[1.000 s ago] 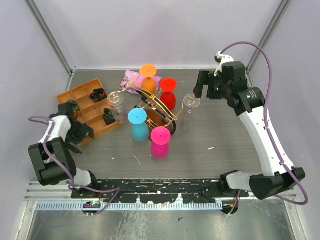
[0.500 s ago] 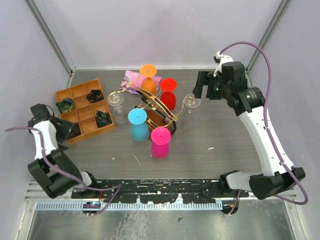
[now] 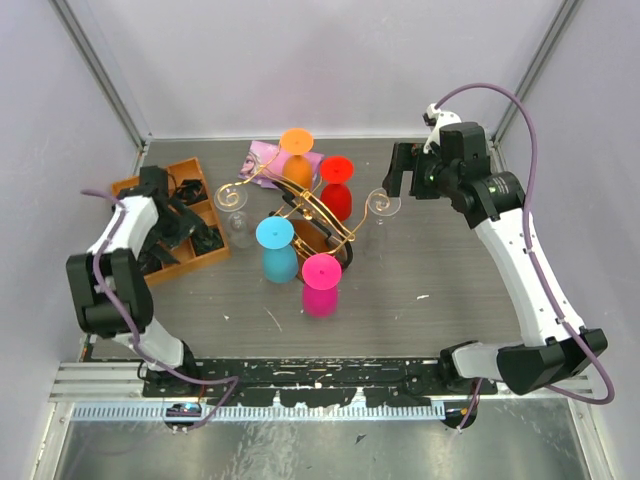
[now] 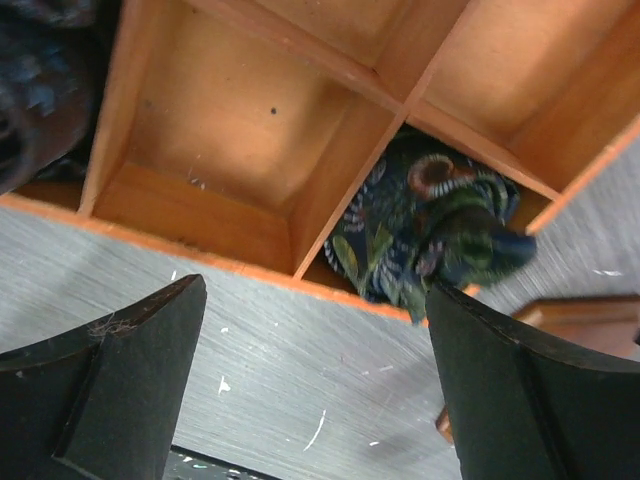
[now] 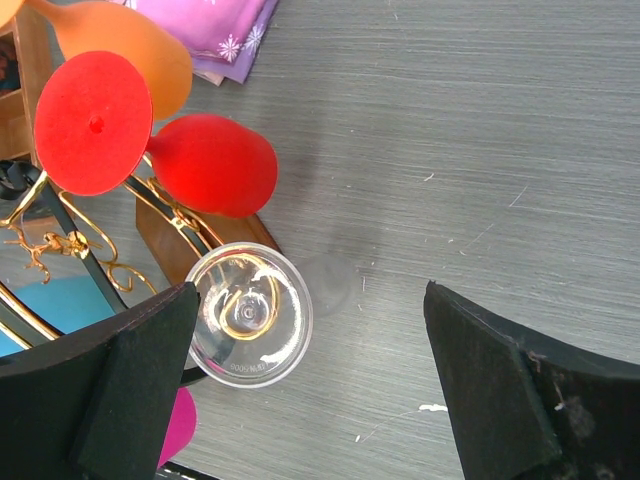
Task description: Take the wine glass off the wine glass rack
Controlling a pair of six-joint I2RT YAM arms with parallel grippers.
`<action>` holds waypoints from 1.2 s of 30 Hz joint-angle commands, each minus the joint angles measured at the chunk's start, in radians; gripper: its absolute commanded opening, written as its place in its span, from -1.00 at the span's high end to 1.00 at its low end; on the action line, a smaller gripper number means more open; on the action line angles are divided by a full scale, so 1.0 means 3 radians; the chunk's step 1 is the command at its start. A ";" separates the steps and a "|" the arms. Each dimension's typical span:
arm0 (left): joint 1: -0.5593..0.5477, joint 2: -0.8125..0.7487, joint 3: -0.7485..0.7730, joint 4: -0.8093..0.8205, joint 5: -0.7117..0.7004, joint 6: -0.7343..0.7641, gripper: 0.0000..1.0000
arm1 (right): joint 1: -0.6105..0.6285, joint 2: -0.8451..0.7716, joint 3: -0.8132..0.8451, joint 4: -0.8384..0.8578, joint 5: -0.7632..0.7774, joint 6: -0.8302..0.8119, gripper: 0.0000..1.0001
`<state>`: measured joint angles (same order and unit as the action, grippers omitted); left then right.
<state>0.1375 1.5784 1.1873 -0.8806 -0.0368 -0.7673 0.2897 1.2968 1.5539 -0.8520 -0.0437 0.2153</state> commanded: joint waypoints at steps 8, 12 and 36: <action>0.0089 0.0604 0.0180 -0.0375 -0.0609 0.0260 -0.97 | -0.0014 -0.0046 0.0075 0.0174 0.0153 -0.0123 -1.00; 0.0517 0.0474 -0.0006 -0.0330 -0.0505 0.0440 -0.98 | -0.0043 0.0104 0.0135 0.0131 0.0144 -0.0132 -1.00; -0.0326 0.0813 0.2293 -0.0422 -0.0040 0.0228 -0.92 | -0.0056 0.0157 0.0203 0.0192 0.0000 -0.0068 -1.00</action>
<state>0.0975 1.6463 1.6958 -1.0210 -0.0944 -0.6918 0.2775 1.3548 1.5581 -0.8314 -0.0277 0.1898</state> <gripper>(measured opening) 0.965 0.999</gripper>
